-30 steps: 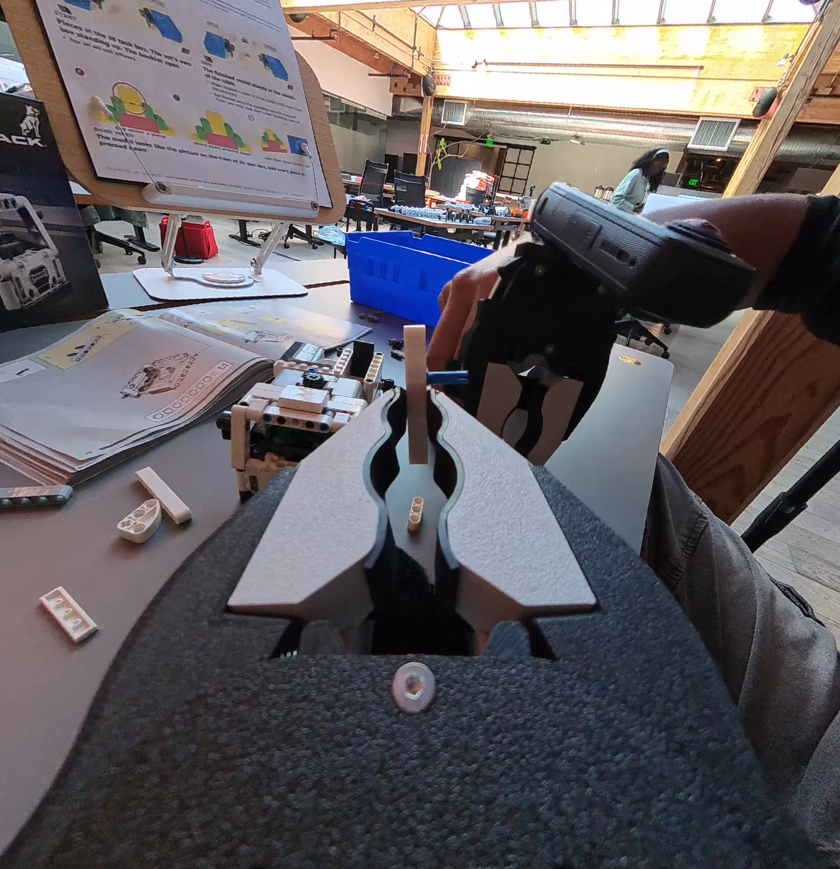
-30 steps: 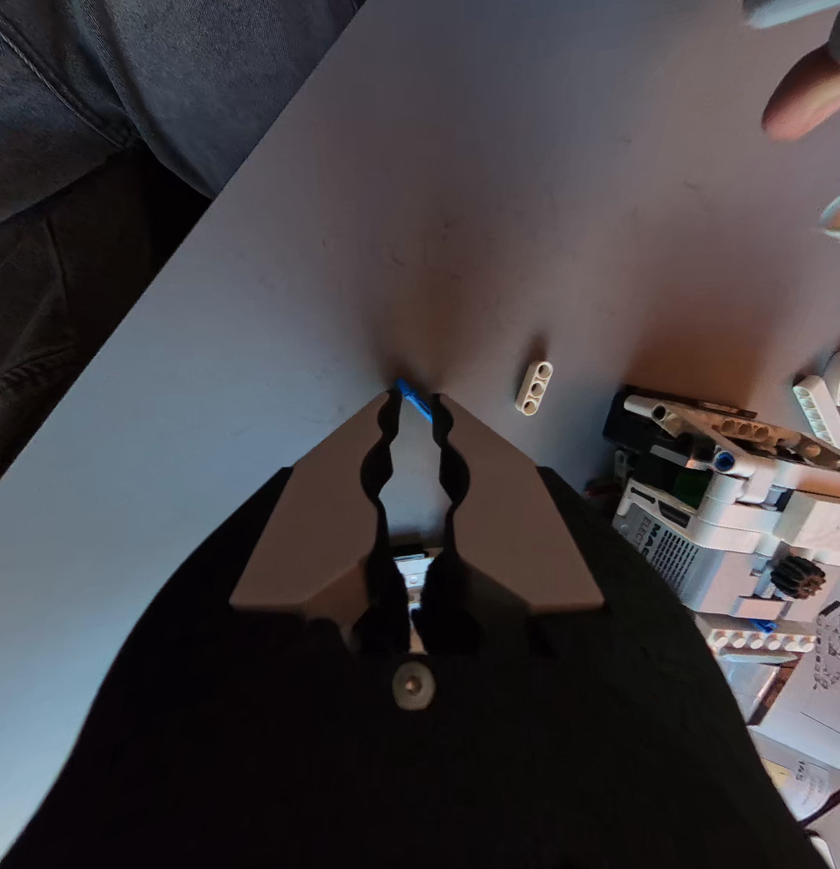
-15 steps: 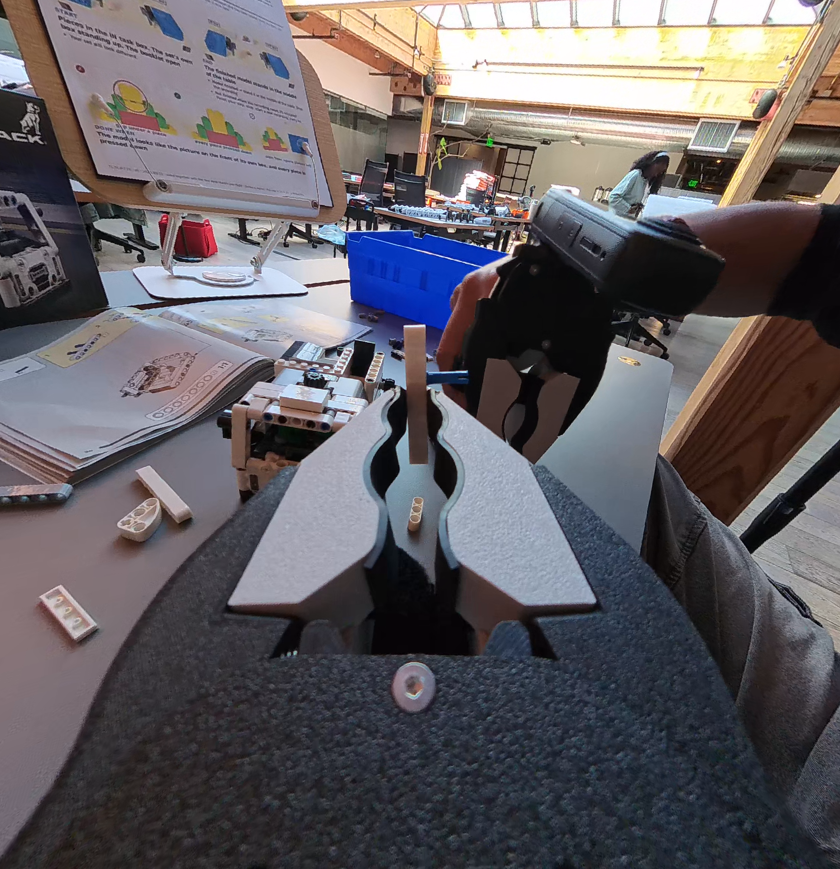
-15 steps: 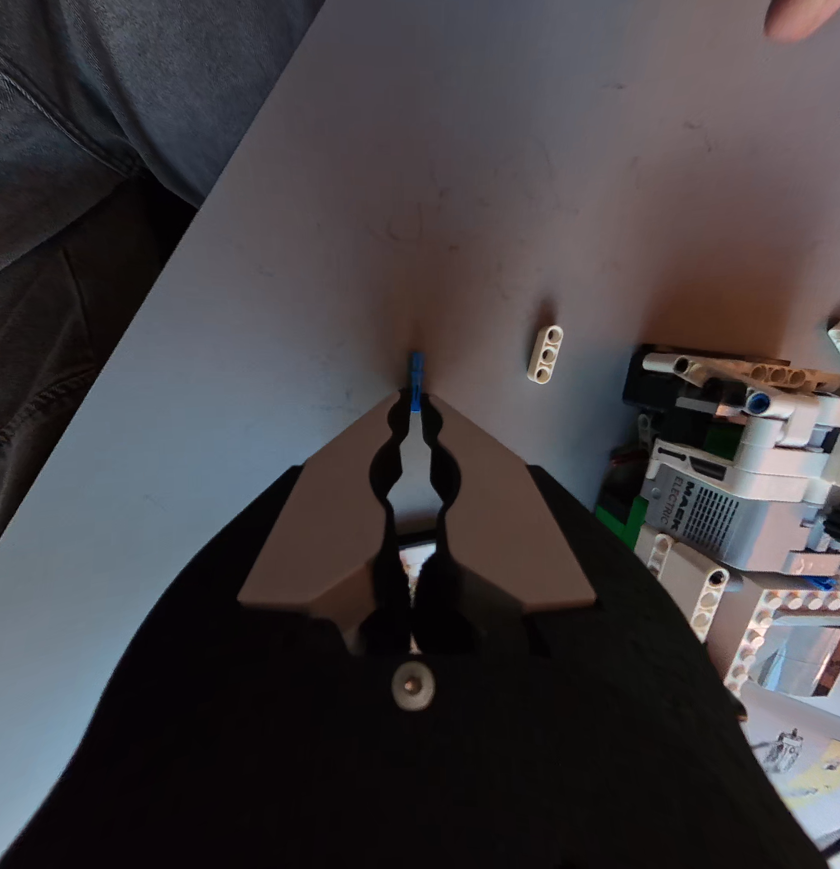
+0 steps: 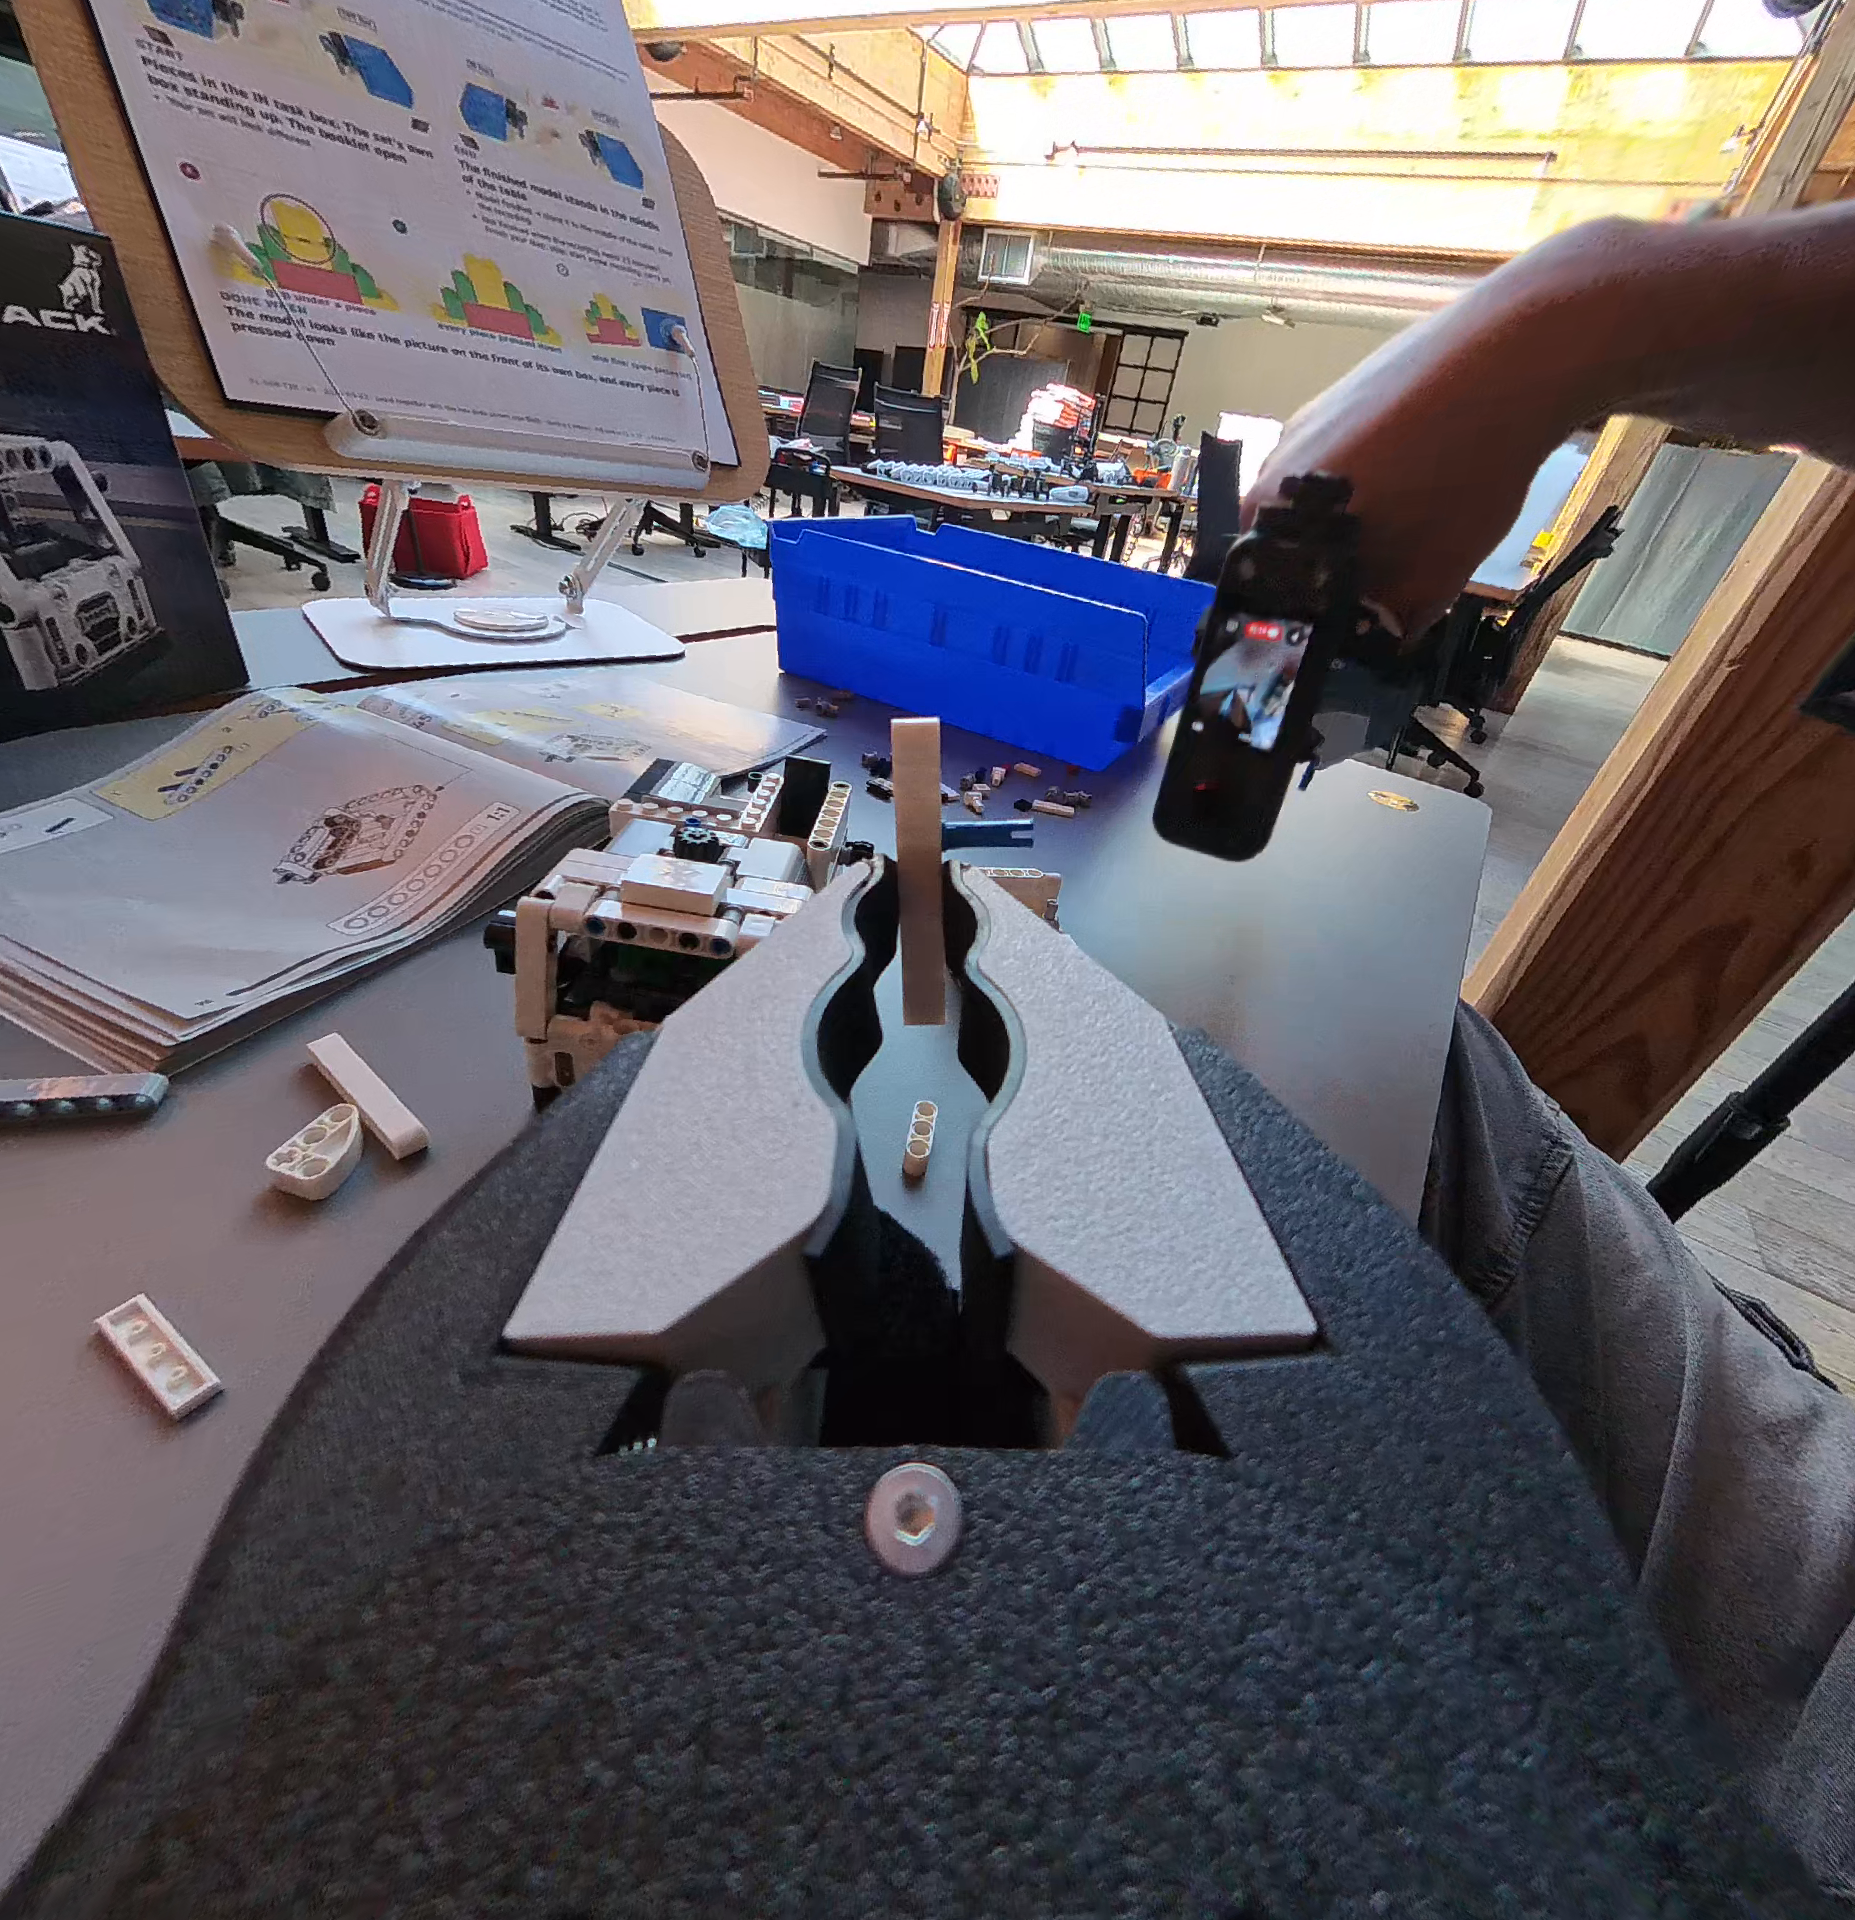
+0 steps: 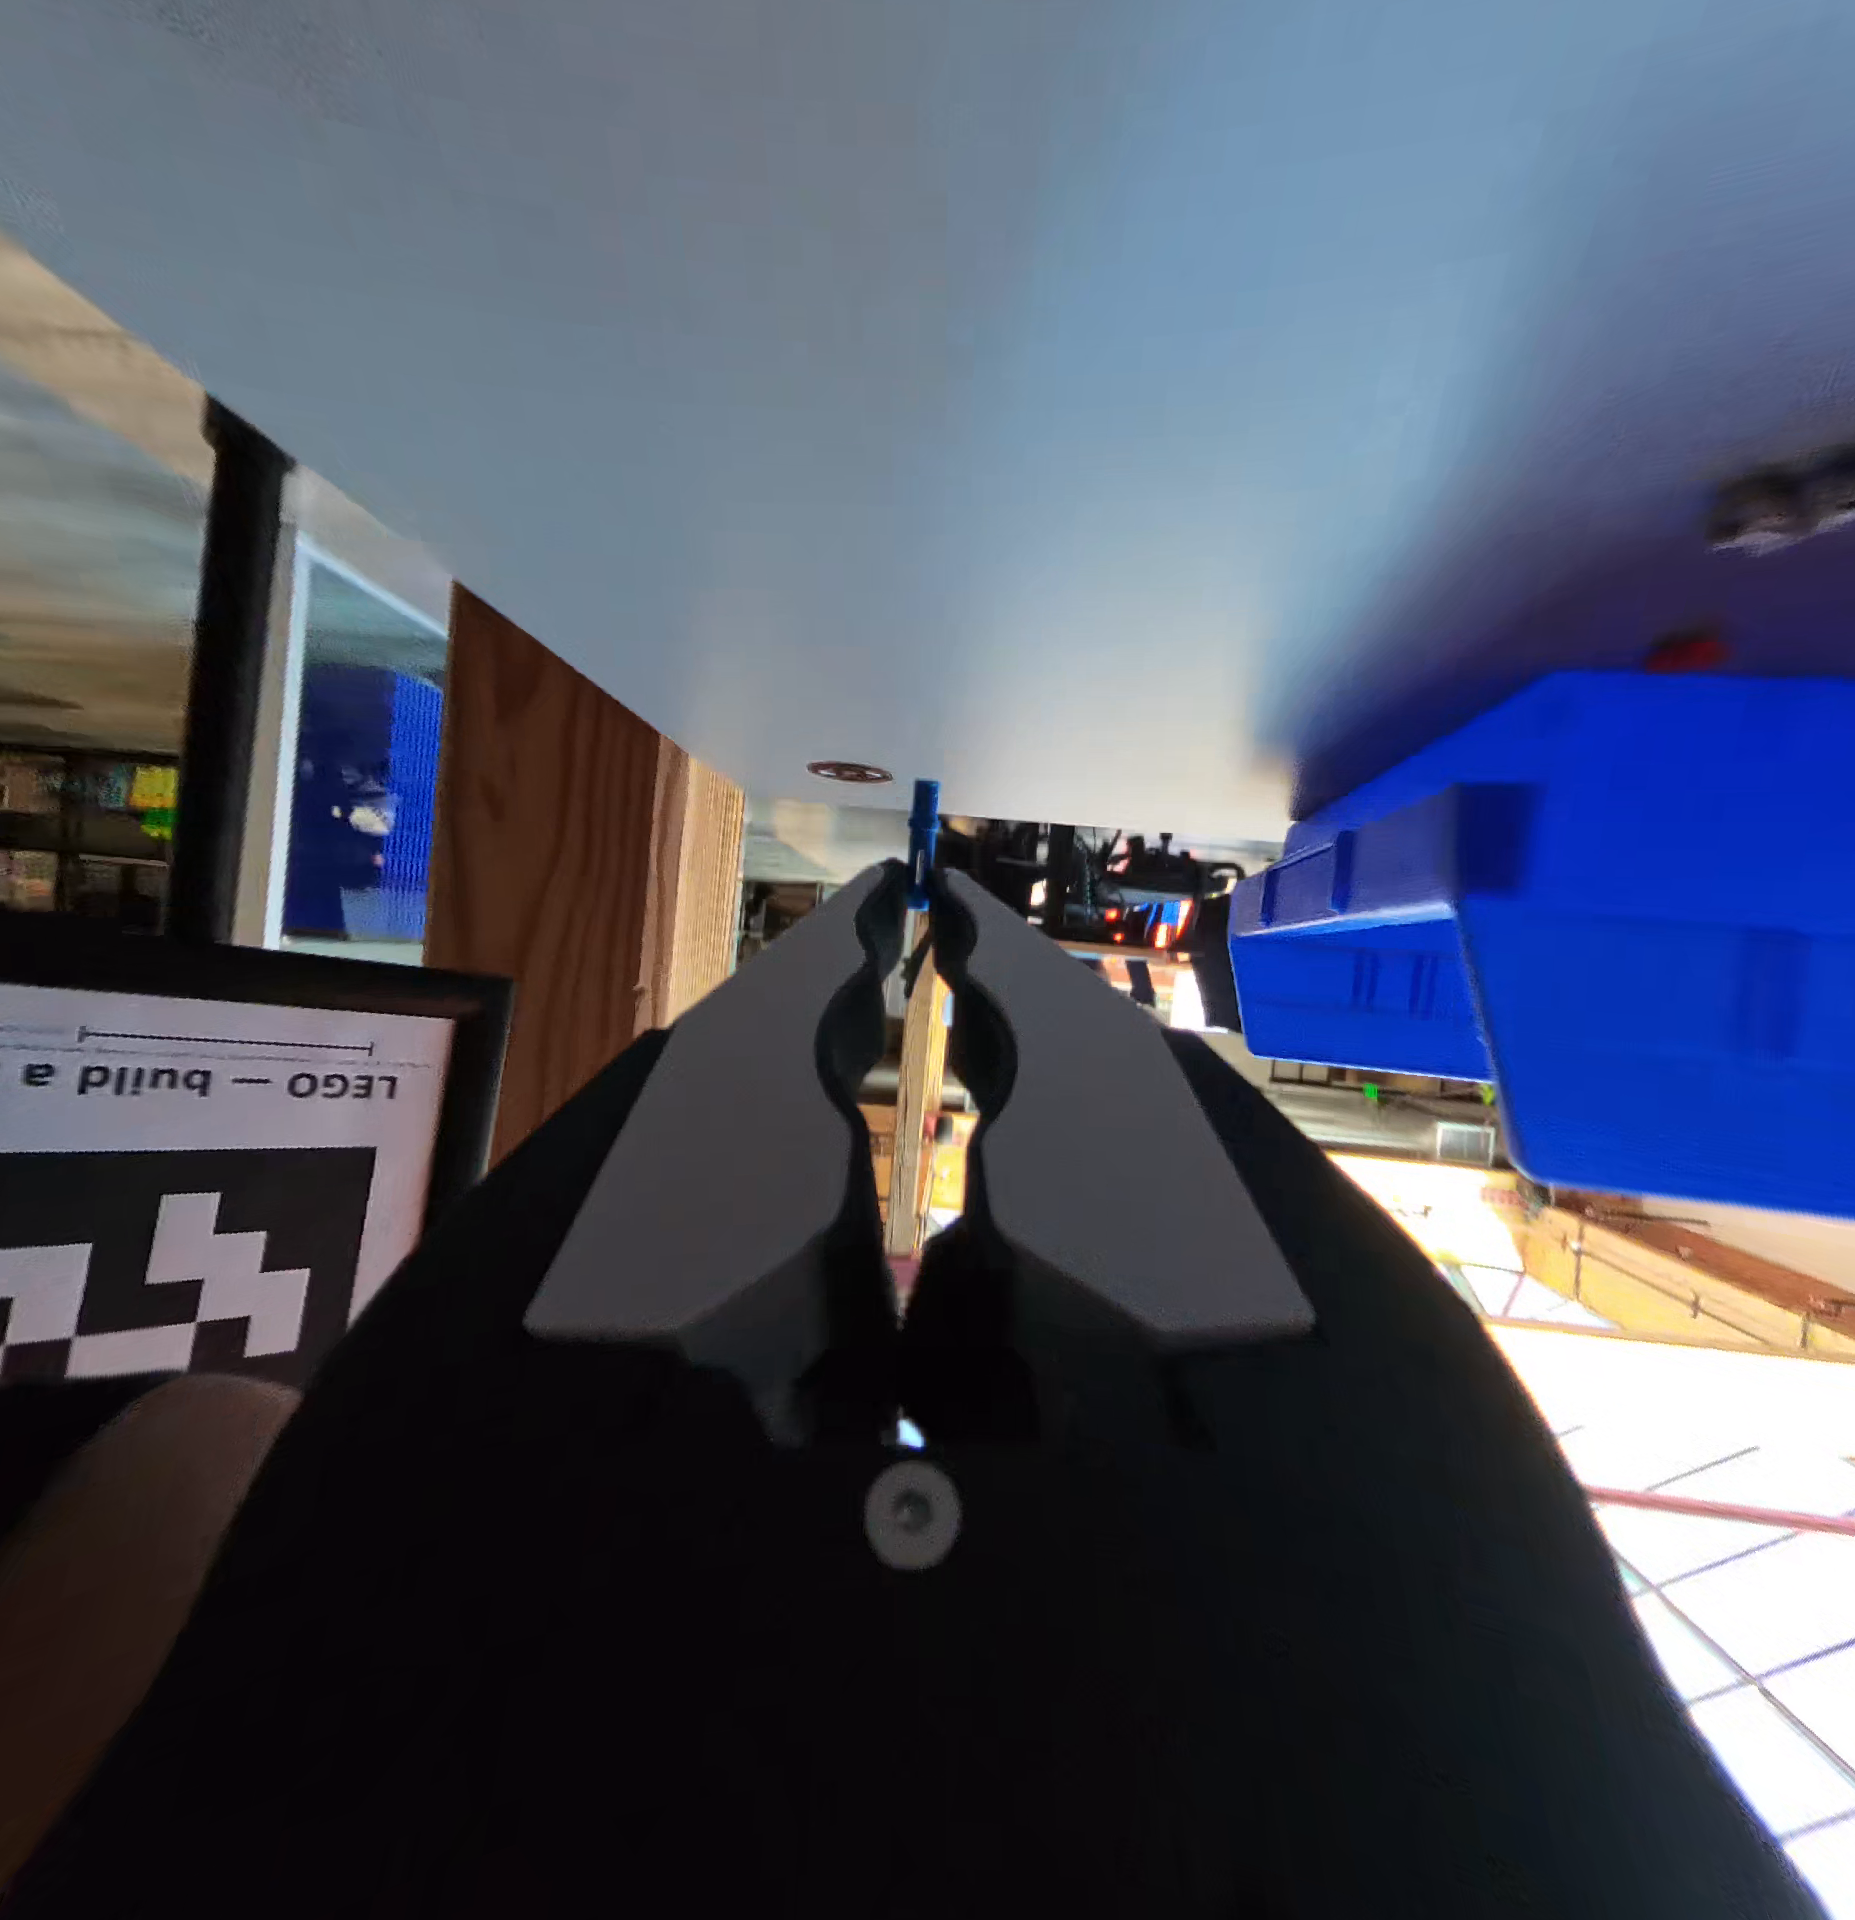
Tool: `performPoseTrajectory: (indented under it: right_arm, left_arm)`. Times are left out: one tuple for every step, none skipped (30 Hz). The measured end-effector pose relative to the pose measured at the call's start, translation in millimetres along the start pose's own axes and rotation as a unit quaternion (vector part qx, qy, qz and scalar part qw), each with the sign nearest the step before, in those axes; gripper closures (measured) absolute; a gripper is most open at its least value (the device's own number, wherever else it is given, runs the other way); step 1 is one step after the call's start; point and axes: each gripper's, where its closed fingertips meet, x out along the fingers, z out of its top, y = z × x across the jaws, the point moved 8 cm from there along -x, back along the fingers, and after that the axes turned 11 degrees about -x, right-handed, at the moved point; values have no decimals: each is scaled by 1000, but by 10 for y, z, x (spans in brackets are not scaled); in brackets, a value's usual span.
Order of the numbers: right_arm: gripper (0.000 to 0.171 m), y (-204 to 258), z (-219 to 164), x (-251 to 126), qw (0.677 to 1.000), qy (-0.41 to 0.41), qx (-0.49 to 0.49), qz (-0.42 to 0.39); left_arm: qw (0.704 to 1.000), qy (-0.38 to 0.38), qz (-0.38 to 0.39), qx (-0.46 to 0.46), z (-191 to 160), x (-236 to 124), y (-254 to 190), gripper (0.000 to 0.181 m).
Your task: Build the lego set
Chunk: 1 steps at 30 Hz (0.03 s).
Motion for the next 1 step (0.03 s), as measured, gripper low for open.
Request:
performPoseTrajectory:
  right_arm:
    - [168, -8, -8, 124, 1000, 11, 4, 8]
  left_arm:
    - [1000, 0, 0, 0, 1, -1, -1, 174]
